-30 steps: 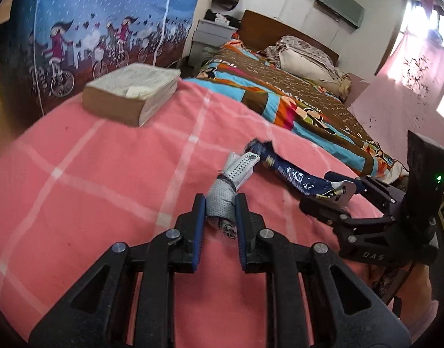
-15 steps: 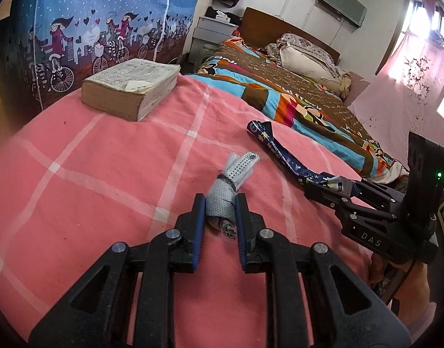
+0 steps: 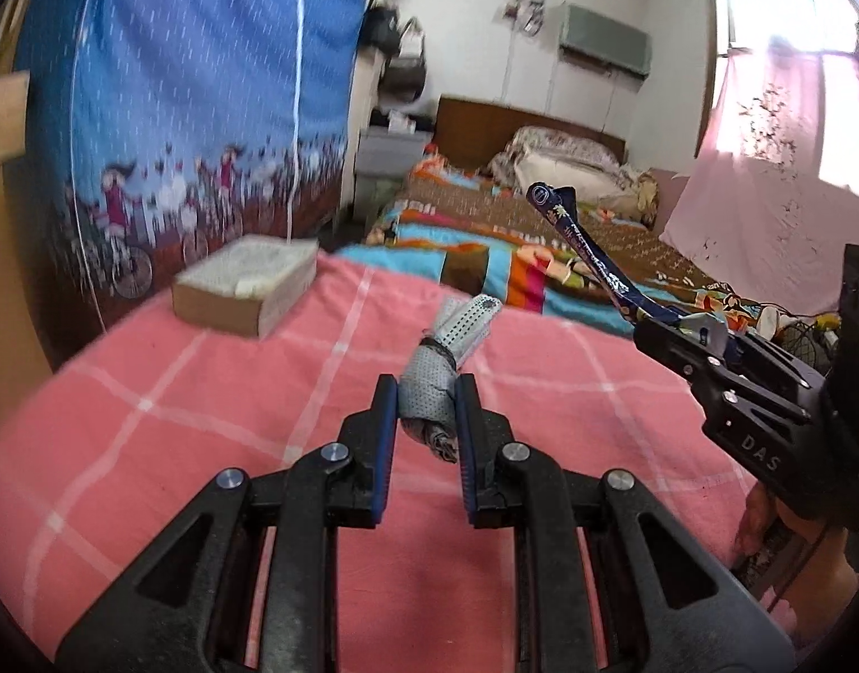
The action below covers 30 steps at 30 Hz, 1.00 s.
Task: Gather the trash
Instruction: 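Carry the grey glove and blue wrapper over the orange bucket with both tools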
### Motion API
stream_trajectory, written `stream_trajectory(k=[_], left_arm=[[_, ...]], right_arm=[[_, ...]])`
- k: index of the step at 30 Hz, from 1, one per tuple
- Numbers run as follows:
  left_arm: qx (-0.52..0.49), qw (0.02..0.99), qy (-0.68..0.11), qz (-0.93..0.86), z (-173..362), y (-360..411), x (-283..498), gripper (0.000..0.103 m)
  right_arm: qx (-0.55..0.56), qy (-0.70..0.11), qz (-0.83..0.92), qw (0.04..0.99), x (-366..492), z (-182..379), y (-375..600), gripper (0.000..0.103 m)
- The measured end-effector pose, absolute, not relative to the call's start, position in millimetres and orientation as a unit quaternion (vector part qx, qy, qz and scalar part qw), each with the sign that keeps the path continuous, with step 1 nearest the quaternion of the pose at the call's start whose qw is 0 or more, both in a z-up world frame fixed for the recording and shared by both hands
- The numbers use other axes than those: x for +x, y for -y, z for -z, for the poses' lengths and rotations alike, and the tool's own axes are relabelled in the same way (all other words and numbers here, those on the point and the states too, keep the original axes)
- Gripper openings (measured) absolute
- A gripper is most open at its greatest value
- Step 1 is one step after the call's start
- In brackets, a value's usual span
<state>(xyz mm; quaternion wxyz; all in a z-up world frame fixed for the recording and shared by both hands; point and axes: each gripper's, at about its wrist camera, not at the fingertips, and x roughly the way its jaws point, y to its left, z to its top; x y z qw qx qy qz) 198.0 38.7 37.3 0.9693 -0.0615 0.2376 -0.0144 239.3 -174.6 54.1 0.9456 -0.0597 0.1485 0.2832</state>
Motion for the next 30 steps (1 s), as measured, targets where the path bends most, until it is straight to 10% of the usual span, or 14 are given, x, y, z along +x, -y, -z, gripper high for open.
stream_trajectory(k=[30], left_arm=[[-0.005,0.984,-0.092,0.155,-89.0,90.8,162.6,0.024]], right_arm=[[0.029,0.015,-0.106,0.994,147.2,-100.0,308.0,0.031]])
